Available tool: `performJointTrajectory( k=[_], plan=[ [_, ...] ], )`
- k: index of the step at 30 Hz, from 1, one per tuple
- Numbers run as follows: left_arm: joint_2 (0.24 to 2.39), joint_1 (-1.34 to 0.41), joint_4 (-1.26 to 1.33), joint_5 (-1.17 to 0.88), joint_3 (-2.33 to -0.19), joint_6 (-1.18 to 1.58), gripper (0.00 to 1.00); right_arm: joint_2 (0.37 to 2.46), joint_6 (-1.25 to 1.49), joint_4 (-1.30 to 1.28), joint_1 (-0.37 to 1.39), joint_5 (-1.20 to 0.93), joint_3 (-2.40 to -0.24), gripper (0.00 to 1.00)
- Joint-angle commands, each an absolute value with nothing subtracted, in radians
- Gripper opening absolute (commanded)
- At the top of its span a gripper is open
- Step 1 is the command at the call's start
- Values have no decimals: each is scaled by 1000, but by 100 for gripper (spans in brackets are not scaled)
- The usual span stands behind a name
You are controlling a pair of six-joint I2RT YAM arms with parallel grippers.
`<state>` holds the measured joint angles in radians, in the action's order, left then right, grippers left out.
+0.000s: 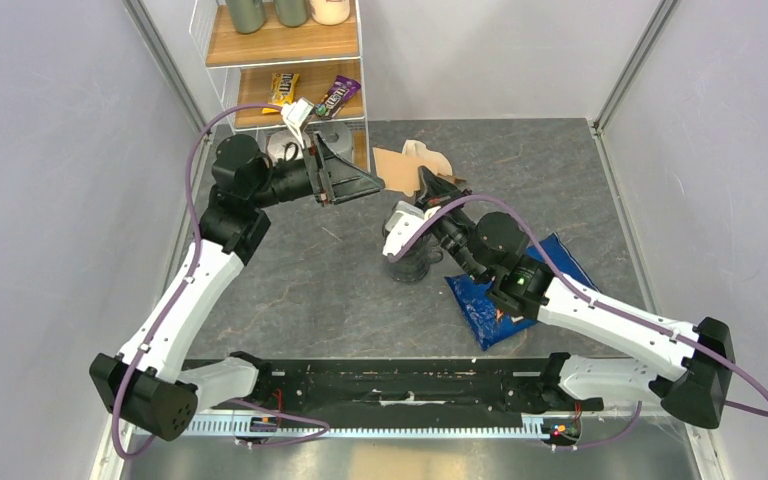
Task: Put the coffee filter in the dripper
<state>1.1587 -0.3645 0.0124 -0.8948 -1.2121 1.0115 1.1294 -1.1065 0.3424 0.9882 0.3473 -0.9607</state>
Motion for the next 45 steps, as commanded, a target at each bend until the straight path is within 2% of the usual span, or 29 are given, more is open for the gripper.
performJointTrajectory(
  k=[1, 7, 16, 18, 19, 20, 24, 26, 31, 34, 36, 41, 45],
  plan=[
    [1155, -372, 108, -886, -1190, 1092, 78, 1143, -1203, 453, 999, 367, -948, 0],
    [1178, -397, 206, -885, -1175, 1108, 64, 1167, -1244, 477, 1002, 367, -941, 0],
    [1185, -413, 201, -869, -1151, 1071, 20, 1166, -1277, 478, 1006, 341, -943, 0],
    [1182, -413, 200, -865, -1146, 1058, 3, 1155, -1268, 452, 1011, 335, -945, 3],
    [1181, -413, 199, -867, -1144, 1045, 2, 1149, -1256, 423, 1012, 329, -948, 14],
    [1177, -413, 197, -876, -1143, 1022, 2, 1139, -1230, 378, 1014, 326, -956, 33],
    [1153, -408, 82, -887, -1165, 839, 2, 1080, -1063, 25, 1011, 336, -1048, 83],
    [1150, -408, -36, -908, -1197, 703, 2, 1029, -947, -228, 992, 272, -1117, 96],
    [1173, -410, -454, -1054, -1321, 122, 2, 975, -733, -794, 858, -112, -1348, 97],
    [1200, -415, -767, -1108, -1414, -348, 2, 1081, -623, -1053, 741, -345, -1569, 96],
    [1215, -427, -902, -1096, -1454, -539, 2, 1158, -555, -1170, 710, -475, -1695, 94],
    [1249, -479, -1083, -1081, -1516, -888, 2, 1263, -463, -1218, 708, -615, -1801, 93],
    [1266, -526, -1112, -1041, -1540, -949, 2, 1317, -438, -1230, 709, -708, -1862, 93]
  ],
)
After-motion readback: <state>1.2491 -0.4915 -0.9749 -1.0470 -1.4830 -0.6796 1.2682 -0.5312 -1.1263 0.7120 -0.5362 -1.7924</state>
